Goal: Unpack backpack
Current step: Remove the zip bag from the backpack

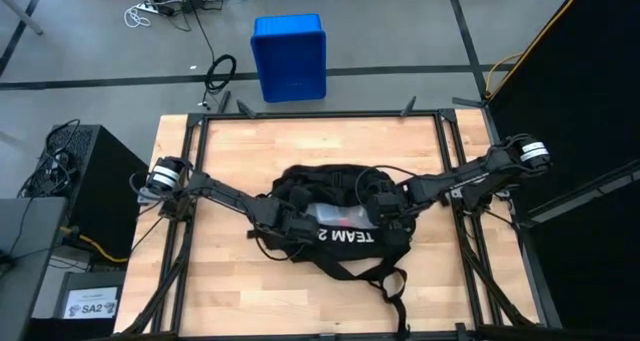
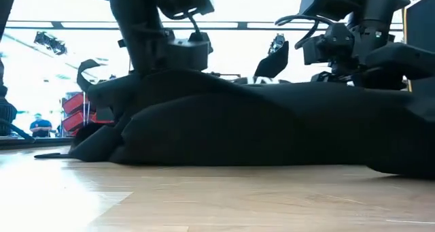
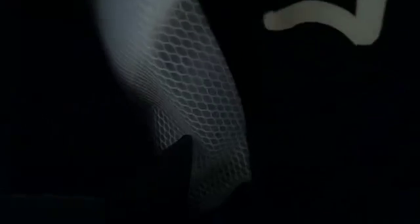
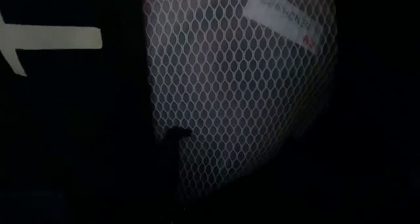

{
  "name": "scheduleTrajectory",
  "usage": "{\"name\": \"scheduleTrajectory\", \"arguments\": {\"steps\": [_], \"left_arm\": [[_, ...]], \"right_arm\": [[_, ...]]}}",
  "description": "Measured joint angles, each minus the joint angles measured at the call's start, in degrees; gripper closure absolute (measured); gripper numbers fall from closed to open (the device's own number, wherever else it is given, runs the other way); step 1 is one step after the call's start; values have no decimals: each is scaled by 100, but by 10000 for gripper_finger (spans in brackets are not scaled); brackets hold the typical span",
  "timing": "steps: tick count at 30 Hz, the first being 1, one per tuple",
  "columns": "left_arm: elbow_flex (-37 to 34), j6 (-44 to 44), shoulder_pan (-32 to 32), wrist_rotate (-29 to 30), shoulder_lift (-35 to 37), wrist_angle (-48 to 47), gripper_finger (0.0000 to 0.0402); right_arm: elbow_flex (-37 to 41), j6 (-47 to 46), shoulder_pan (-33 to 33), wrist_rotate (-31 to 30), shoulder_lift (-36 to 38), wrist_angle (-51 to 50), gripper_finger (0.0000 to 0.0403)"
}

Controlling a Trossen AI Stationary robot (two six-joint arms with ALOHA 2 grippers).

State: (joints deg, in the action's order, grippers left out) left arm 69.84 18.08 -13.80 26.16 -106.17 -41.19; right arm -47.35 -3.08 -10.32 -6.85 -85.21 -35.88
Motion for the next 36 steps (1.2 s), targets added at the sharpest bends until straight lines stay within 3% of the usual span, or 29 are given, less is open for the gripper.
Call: {"name": "scheduleTrajectory", "arguments": {"steps": [6,11,16,24,32,36], "left_arm": [[321,-10,169,484,128,-854,204],[499,103,221,698,557,-909,204],[494,389,382,637,640,-843,204],[482,796,572,-343,440,-406,204],[362,1006,250,-304,378,-999,204],[14,1424,91,213,360,-872,204]], "right_arm": [[4,125,79,-3,-7,202,156],[4,171,80,13,-7,195,163],[4,182,80,27,-7,201,164],[4,184,80,46,-4,242,156],[4,180,78,54,-4,275,165],[4,173,78,31,-7,357,167]]}}
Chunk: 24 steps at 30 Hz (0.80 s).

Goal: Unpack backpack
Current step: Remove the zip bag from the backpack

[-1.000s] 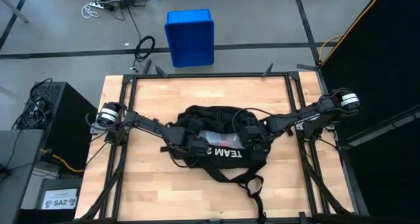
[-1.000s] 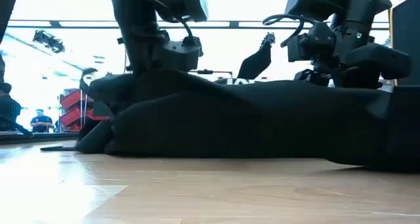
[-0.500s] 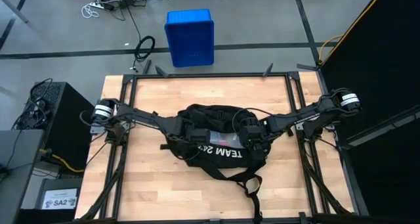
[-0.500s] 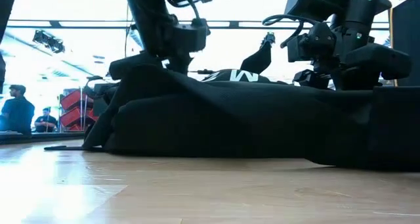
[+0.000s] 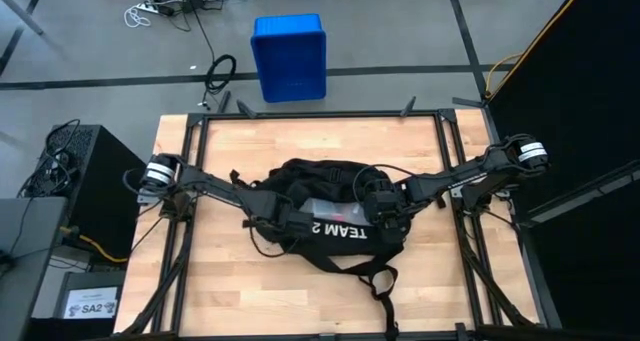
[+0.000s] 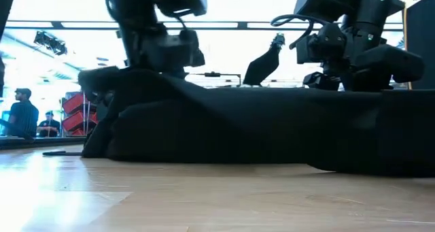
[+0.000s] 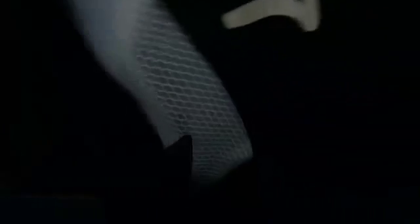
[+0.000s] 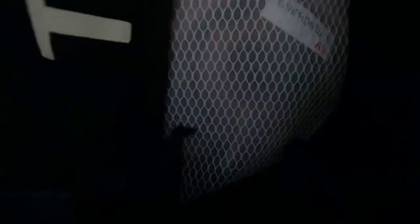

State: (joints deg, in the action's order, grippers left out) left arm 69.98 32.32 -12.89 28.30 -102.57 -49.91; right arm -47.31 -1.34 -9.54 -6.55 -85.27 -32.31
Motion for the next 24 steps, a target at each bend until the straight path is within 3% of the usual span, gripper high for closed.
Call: {"name": "scheduleTrajectory", "arguments": {"steps": [4,15,24], "left_arm": [[-86,73,5,693,7,-74,207],[152,381,258,945,27,-33,256],[150,303,623,976,299,-195,259]], "right_arm": [[0,0,2,-11,-2,83,162],[0,52,4,-6,-2,91,165],[-12,201,-4,-16,5,-135,165]]}}
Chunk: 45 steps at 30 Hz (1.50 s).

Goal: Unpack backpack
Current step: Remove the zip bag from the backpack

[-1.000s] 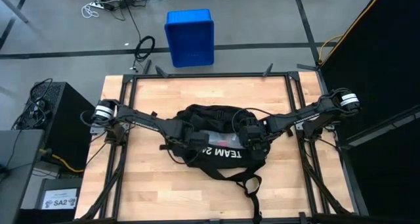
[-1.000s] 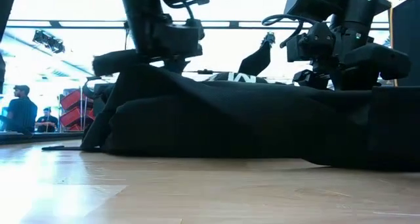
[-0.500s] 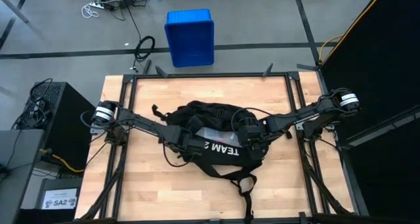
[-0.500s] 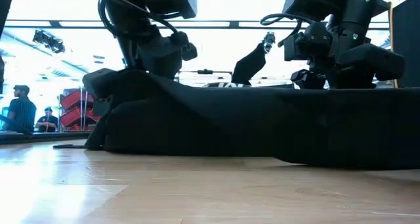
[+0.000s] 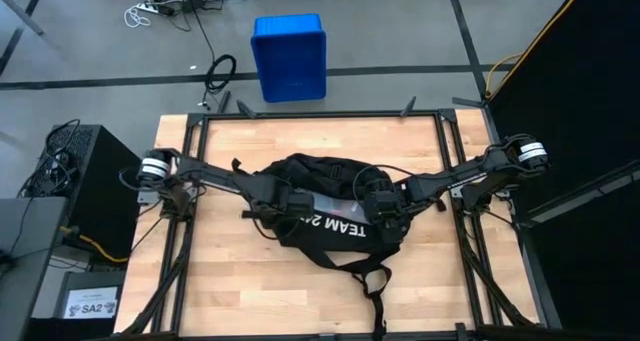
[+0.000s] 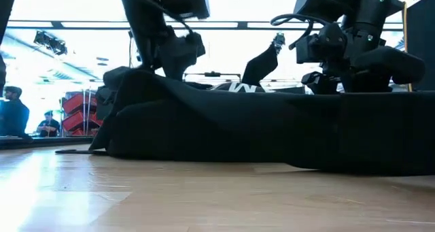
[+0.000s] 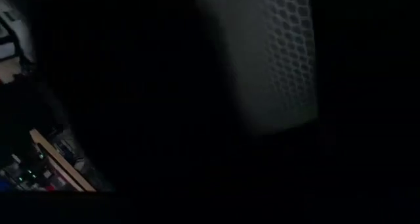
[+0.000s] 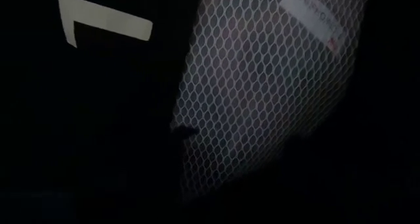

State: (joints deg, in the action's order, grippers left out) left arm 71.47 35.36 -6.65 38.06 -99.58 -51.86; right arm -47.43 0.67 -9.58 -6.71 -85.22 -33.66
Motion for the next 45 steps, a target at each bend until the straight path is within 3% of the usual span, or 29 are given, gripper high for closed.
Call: {"name": "scheduleTrajectory", "arguments": {"steps": [9,17,28,45], "left_arm": [[-192,-156,309,-843,43,-111,259],[-505,-93,664,-1112,41,715,259],[-877,413,556,-1456,41,1230,259],[-622,626,233,-2132,41,1909,259]], "right_arm": [[-339,-89,-48,-205,-3,-752,170],[-347,-53,-39,-228,-3,-616,178],[-347,-13,-23,-236,-3,-490,177],[-314,106,97,-46,-3,-50,183]]}}
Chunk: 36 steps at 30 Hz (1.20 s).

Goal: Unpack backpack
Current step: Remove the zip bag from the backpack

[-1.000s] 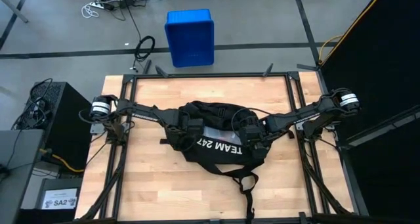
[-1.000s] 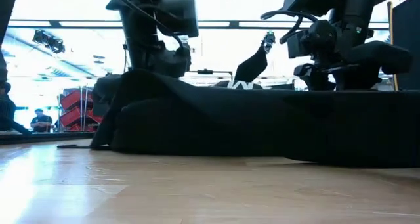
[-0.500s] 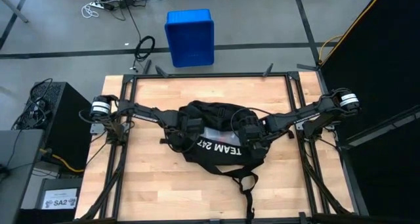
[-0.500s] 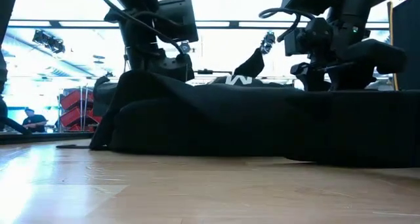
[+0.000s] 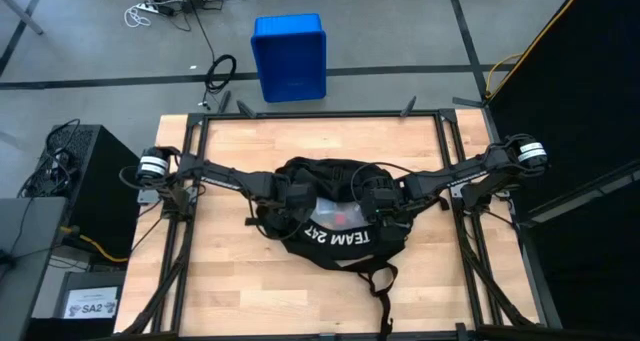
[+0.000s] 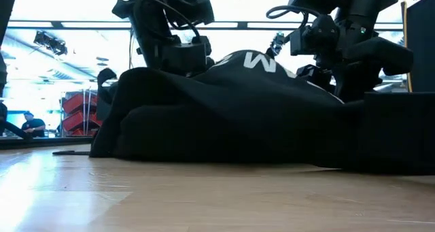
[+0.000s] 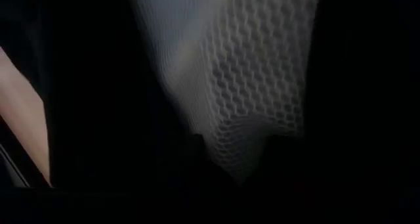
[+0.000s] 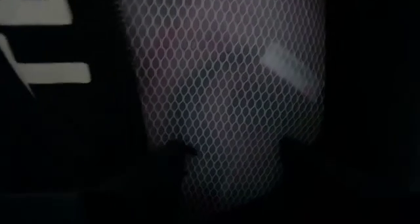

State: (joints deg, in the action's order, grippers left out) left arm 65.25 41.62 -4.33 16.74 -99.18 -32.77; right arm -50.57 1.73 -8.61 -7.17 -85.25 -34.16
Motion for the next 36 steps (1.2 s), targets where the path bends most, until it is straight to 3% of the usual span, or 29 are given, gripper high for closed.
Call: {"name": "scheduleTrajectory", "arguments": {"steps": [10,14,24,36], "left_arm": [[13,16,-108,-697,-86,596,259],[44,6,-81,-642,-311,517,259],[324,-752,94,318,-442,-810,259],[413,-1139,294,-338,-933,-686,259]], "right_arm": [[0,1,93,-18,0,258,177],[0,-1,93,-34,2,313,174],[0,8,93,-29,2,313,187],[0,3,91,-16,2,351,173]]}}
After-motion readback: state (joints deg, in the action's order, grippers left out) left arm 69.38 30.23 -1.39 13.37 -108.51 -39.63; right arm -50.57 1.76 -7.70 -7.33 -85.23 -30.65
